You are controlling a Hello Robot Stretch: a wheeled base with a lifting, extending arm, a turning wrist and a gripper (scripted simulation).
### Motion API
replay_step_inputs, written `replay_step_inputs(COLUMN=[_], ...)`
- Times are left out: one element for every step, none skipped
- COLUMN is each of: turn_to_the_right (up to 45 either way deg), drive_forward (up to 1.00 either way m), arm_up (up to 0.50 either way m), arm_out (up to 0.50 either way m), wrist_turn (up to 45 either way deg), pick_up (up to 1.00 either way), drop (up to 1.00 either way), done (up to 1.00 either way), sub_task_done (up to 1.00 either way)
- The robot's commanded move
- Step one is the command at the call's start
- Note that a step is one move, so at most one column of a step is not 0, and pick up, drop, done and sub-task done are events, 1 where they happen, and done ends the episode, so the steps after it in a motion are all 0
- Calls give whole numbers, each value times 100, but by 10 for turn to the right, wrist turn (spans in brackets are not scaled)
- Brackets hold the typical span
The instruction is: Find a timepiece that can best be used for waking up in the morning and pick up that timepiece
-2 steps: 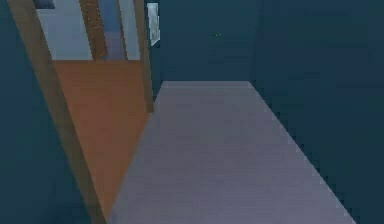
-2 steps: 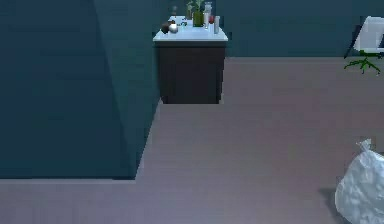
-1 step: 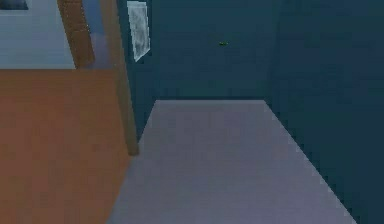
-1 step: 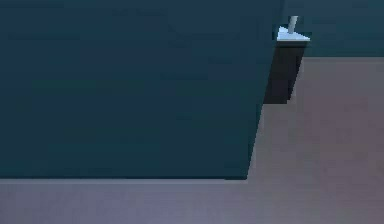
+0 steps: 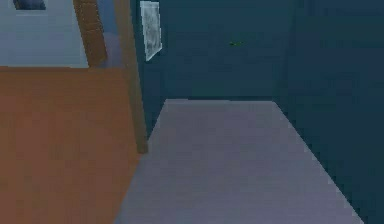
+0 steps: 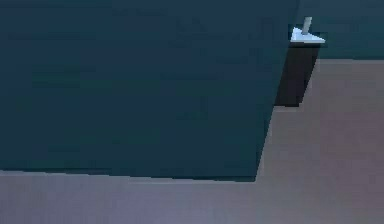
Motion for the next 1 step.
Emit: replay_step_inputs(turn_to_the_right=[0], drive_forward=[5], arm_up=[0], arm_out=[0], wrist_turn=[0], pick_up=[0], drop=[0], done=[0], sub_task_done=[0])
